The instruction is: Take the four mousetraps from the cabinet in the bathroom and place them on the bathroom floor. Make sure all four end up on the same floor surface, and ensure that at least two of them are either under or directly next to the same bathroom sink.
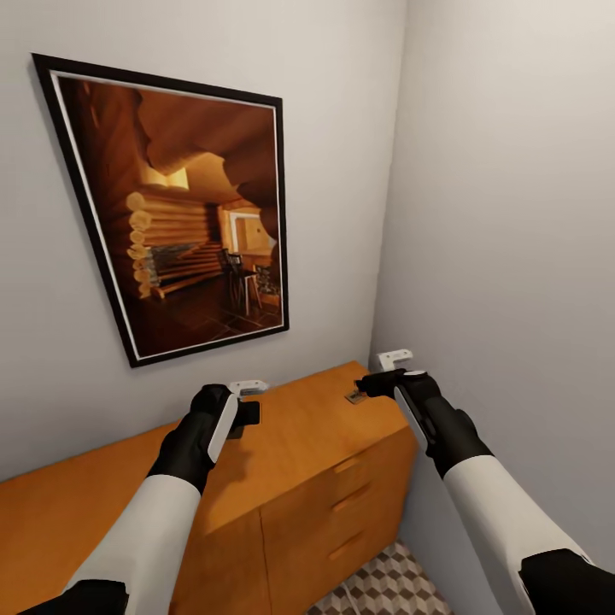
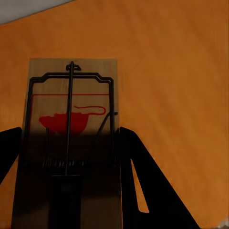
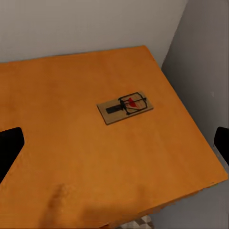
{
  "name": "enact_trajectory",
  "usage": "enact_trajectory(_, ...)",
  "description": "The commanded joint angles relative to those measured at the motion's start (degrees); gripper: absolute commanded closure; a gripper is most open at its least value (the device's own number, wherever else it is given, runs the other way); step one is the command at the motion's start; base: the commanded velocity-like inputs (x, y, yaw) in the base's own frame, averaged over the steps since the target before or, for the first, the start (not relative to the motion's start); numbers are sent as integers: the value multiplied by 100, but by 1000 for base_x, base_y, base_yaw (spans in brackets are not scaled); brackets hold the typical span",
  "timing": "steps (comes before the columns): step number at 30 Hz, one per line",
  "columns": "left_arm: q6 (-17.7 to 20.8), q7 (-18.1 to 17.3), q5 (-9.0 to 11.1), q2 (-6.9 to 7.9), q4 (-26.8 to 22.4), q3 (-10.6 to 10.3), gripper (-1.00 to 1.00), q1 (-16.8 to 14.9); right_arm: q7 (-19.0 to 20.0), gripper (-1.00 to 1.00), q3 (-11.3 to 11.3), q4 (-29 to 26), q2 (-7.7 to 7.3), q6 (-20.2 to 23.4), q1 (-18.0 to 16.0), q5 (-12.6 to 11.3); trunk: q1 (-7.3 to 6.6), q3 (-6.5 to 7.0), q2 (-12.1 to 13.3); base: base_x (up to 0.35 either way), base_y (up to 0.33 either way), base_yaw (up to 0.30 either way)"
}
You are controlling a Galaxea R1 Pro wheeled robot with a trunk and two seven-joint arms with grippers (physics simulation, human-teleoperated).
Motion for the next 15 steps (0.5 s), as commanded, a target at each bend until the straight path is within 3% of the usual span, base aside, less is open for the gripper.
enact_trajectory(1, 18, 38, 28, -6, -2, 12, 100, -1, 15, -100, 1, -7, -1, 27, -1, 2, 2, -3, -4, 0, 0, 274)
enact_trajectory(7, 18, 33, 29, -6, 1, 12, 100, -1, 15, -100, 1, -7, 0, 27, -1, 2, 2, -3, -4, 0, 0, 264)
enact_trajectory(15, 18, 32, 32, -6, 3, 12, 100, -1, 16, -100, 1, -7, 0, 27, -1, 2, 2, -3, -4, 0, 0, 55)
